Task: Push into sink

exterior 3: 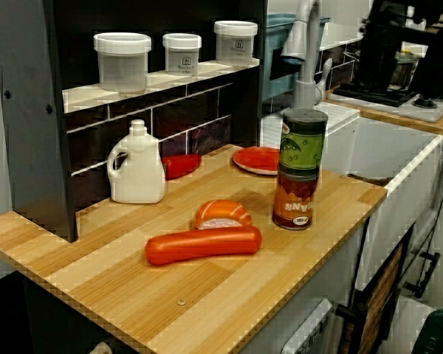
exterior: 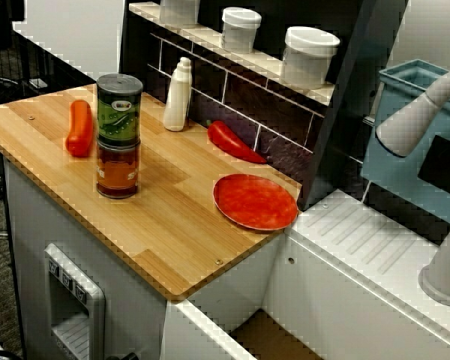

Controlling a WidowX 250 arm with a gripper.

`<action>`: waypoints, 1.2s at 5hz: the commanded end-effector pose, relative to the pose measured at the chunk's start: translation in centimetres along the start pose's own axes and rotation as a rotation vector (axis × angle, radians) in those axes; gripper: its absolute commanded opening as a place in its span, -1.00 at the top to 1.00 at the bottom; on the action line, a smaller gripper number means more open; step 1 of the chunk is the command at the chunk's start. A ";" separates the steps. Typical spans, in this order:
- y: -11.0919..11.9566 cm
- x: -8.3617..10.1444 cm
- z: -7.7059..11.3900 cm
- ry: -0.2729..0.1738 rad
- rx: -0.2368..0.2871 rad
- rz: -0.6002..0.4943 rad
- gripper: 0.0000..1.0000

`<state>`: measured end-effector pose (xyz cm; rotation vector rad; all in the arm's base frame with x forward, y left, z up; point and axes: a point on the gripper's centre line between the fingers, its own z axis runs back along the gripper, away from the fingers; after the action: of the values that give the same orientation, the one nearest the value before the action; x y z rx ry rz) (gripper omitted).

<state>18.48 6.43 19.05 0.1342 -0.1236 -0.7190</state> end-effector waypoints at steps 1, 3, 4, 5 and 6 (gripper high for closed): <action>1.9 3.3 -1.5 0.029 -0.054 -0.270 -1.00; 5.4 3.9 -3.3 0.058 -0.024 -0.278 -1.00; 6.2 3.8 -4.1 0.074 -0.044 -0.264 -1.00; 5.9 3.6 -4.6 0.084 -0.038 -0.280 -1.00; 5.7 3.5 -5.2 0.096 -0.044 -0.285 -1.00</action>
<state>25.27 9.38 14.39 0.1235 0.0191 -0.9945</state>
